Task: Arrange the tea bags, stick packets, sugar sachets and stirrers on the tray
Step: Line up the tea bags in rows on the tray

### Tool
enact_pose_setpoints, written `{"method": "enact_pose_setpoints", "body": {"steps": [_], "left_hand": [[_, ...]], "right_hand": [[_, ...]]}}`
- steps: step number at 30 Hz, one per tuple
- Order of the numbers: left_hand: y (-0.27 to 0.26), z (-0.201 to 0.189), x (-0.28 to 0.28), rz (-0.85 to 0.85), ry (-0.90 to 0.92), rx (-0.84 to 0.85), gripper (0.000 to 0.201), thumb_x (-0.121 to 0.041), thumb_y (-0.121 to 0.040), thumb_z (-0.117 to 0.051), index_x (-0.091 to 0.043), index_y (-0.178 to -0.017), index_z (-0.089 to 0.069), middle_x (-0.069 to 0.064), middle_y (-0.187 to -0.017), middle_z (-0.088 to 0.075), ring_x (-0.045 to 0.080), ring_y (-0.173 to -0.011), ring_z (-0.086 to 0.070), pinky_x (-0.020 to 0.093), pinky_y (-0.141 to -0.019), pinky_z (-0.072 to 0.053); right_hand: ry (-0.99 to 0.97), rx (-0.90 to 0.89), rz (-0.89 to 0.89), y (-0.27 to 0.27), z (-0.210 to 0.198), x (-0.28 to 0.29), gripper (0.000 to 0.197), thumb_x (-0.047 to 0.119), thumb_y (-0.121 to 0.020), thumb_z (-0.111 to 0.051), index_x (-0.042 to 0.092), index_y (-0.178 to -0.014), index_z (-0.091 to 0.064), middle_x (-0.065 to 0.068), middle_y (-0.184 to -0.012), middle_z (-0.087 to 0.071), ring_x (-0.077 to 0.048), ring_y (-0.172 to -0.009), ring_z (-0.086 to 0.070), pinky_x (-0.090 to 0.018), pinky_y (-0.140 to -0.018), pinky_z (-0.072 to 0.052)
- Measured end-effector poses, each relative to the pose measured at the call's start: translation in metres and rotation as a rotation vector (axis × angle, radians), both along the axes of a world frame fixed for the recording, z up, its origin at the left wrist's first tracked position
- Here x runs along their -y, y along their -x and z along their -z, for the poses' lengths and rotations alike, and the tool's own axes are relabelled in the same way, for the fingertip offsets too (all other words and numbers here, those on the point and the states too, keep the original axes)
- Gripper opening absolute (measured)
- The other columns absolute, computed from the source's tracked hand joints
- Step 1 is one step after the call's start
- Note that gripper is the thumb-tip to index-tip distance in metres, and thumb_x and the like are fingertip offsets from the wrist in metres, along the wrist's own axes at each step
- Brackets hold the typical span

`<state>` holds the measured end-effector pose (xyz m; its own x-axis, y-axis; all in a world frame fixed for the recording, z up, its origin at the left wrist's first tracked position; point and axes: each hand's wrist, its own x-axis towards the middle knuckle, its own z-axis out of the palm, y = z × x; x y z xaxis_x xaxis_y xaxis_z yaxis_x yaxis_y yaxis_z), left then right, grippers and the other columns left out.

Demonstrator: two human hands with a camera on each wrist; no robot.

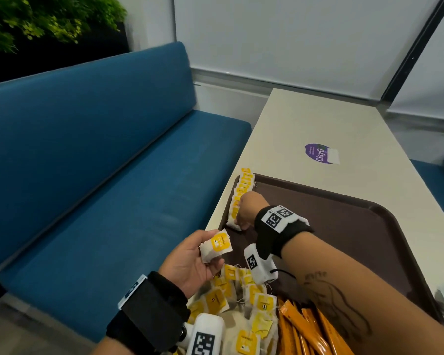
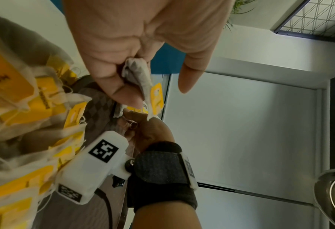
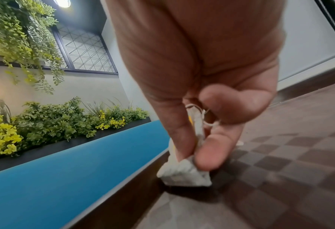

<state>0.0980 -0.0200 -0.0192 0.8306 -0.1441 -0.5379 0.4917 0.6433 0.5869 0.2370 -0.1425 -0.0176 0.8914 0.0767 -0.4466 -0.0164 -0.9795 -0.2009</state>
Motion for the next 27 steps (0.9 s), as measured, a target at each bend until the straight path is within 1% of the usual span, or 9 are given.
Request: {"method": "enact_pose_setpoints", "body": {"steps": [3, 6, 9, 13, 16, 18, 21, 23, 27], "left_hand": [[0.0, 0.001, 0.001, 0.001, 0.018, -0.001, 0.02, 0.001, -0.088, -0.045, -0.003, -0.101, -0.06, 0.015, -0.095, -0.059, 0.02, -0.075, -0.054, 0.021, -0.048, -0.053], [-0.001, 0.003, 0.002, 0.0, -0.021, 0.002, 0.024, 0.009, -0.089, -0.042, -0.002, -0.102, -0.059, 0.017, -0.098, -0.058, 0.022, -0.079, -0.055, 0.022, -0.051, -0.055], [-0.002, 0.003, 0.004, -0.001, -0.055, 0.008, 0.025, 0.014, -0.088, -0.042, -0.001, -0.101, -0.057, 0.016, -0.097, -0.058, 0.022, -0.082, -0.057, 0.022, -0.052, -0.056], [-0.001, -0.003, 0.008, -0.013, -0.065, 0.026, 0.023, 0.016, -0.087, -0.043, -0.001, -0.096, -0.055, 0.016, -0.093, -0.059, 0.021, -0.081, -0.057, 0.024, -0.053, -0.057], [0.001, -0.008, 0.01, -0.025, -0.05, 0.036, 0.023, 0.016, -0.087, -0.045, -0.002, -0.097, -0.055, 0.016, -0.097, -0.059, 0.022, -0.084, -0.058, 0.027, -0.055, -0.058], [0.002, -0.011, 0.012, -0.044, -0.036, 0.049, 0.023, 0.016, -0.087, -0.045, -0.003, -0.097, -0.054, 0.014, -0.095, -0.06, 0.021, -0.084, -0.059, 0.027, -0.057, -0.057], [0.004, -0.016, 0.017, -0.075, -0.021, 0.088, 0.022, 0.014, -0.087, -0.047, -0.003, -0.099, -0.053, 0.014, -0.097, -0.062, 0.022, -0.084, -0.061, 0.028, -0.064, -0.057], [0.005, -0.02, 0.02, -0.078, -0.007, 0.122, 0.022, 0.014, -0.087, -0.048, -0.002, -0.102, -0.052, 0.017, -0.098, -0.063, 0.024, -0.084, -0.062, 0.031, -0.068, -0.057], [0.008, -0.025, 0.025, -0.054, 0.005, 0.142, 0.02, 0.012, -0.088, -0.046, 0.002, -0.105, -0.051, 0.024, -0.099, -0.061, 0.033, -0.082, -0.063, 0.034, -0.058, -0.059]], "right_hand": [[0.019, 0.065, -0.017, -0.002, 0.003, -0.001, 0.038, 0.014, -0.076, -0.075, 0.003, -0.111, -0.065, -0.01, -0.111, -0.065, -0.024, -0.104, -0.063, -0.028, -0.087, -0.052], [-0.062, 0.076, 0.034, -0.001, 0.004, 0.0, 0.036, 0.003, -0.072, -0.076, 0.003, -0.105, -0.063, -0.011, -0.105, -0.066, -0.027, -0.1, -0.065, -0.033, -0.084, -0.055], [-0.193, 0.053, 0.086, 0.0, 0.002, 0.006, 0.025, 0.0, -0.073, -0.075, 0.006, -0.088, -0.056, -0.012, -0.097, -0.071, -0.028, -0.092, -0.07, -0.038, -0.082, -0.057], [-0.3, 0.057, 0.082, 0.01, -0.012, 0.02, 0.014, 0.009, -0.081, -0.071, 0.007, -0.084, -0.057, -0.013, -0.091, -0.067, -0.026, -0.084, -0.069, -0.036, -0.077, -0.057], [-0.458, 0.102, 0.093, 0.029, -0.028, 0.029, 0.019, 0.021, -0.086, -0.068, 0.006, -0.082, -0.058, -0.01, -0.081, -0.062, -0.019, -0.07, -0.06, -0.029, -0.062, -0.049], [-0.654, 0.031, 0.138, 0.048, -0.04, 0.036, 0.027, 0.034, -0.086, -0.067, 0.008, -0.083, -0.059, -0.006, -0.075, -0.063, -0.013, -0.06, -0.061, -0.023, -0.053, -0.042], [-0.801, -0.105, 0.066, 0.075, -0.058, 0.043, 0.032, 0.042, -0.079, -0.071, 0.012, -0.084, -0.062, -0.003, -0.076, -0.067, -0.011, -0.063, -0.064, -0.022, -0.05, -0.034], [-0.827, -0.139, 0.013, 0.09, -0.064, 0.044, 0.027, 0.037, -0.076, -0.075, 0.014, -0.084, -0.064, -0.003, -0.076, -0.067, -0.011, -0.067, -0.063, -0.022, -0.048, -0.034], [-0.87, -0.043, 0.049, 0.109, -0.059, 0.038, 0.014, 0.02, -0.079, -0.075, 0.014, -0.079, -0.063, -0.008, -0.073, -0.064, -0.013, -0.059, -0.054, -0.021, -0.044, -0.034]]}}
